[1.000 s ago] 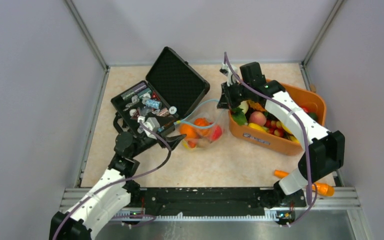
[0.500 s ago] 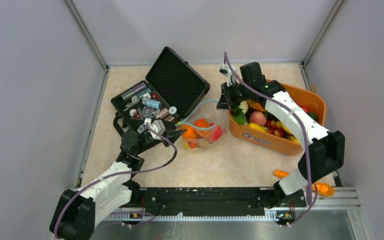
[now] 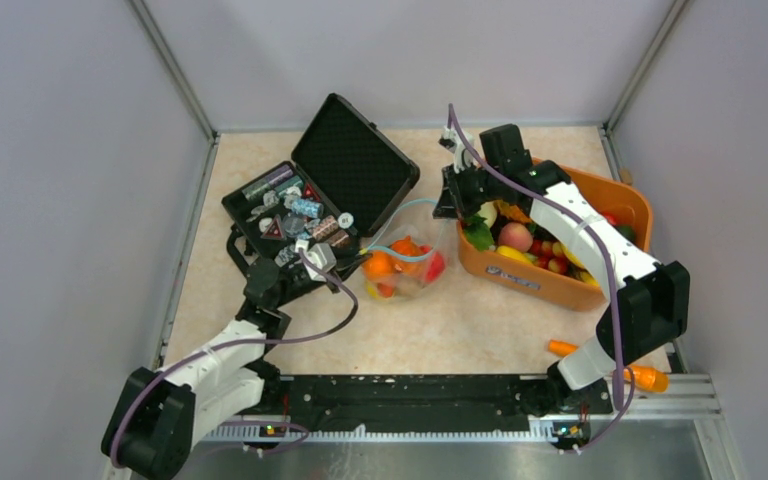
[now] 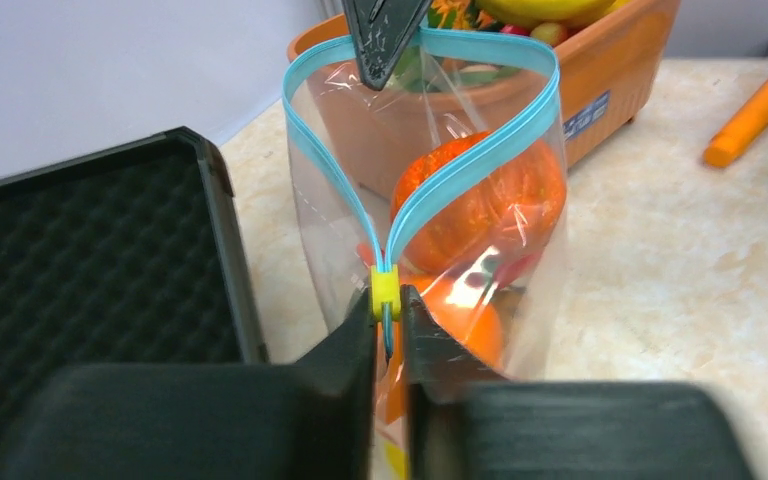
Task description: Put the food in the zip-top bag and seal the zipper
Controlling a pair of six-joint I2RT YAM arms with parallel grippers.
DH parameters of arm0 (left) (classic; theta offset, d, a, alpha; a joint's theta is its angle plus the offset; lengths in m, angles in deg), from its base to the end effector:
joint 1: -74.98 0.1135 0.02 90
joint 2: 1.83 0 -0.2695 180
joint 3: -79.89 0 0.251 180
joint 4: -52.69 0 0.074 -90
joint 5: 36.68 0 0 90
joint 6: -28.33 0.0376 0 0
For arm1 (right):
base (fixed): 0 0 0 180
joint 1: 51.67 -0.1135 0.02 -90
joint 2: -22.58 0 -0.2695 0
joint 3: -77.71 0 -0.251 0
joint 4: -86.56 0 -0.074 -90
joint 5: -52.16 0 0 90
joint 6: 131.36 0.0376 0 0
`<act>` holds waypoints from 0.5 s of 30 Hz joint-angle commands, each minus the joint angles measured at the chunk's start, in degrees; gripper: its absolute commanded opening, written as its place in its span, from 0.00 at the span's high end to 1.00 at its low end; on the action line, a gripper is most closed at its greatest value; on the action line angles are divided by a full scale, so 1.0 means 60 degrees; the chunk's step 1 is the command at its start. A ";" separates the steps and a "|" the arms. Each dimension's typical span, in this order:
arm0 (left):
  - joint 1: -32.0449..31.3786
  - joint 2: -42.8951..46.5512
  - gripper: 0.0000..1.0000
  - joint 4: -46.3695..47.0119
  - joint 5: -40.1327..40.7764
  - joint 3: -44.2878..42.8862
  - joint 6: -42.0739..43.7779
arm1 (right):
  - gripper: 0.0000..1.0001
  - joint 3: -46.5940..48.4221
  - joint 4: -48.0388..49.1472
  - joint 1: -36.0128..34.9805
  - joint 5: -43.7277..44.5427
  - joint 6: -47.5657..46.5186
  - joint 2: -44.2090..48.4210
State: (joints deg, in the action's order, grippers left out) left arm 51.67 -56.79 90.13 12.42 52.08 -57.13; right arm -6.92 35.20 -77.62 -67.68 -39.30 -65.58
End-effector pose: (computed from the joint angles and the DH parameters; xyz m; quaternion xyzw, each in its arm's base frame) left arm 0.1642 -0.0975 0.2379 0.4048 0.5183 -0.3382 0.6731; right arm 0.2947 0.1642 0.3401 -0.2823 0.8499 0.3212 0.3078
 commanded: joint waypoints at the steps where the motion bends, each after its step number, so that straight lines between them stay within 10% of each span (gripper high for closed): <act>1: 0.0037 0.0456 0.74 -0.0613 0.0243 -0.0173 0.0507 | 1.00 0.0374 0.0154 0.0100 -0.0027 -0.0126 0.0226; 7: 0.0033 0.0406 0.65 -0.0724 0.0479 -0.0183 0.0845 | 0.99 0.0530 0.0091 0.0100 -0.0210 -0.0113 0.0184; 15: 0.0036 0.0207 1.00 -0.0770 0.0516 -0.0372 0.1159 | 0.99 0.0503 0.0095 0.0107 -0.0233 -0.0088 0.0266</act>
State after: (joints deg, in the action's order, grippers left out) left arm 51.67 -55.20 84.69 15.13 51.71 -52.02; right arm -6.90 35.18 -77.62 -67.97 -39.28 -65.58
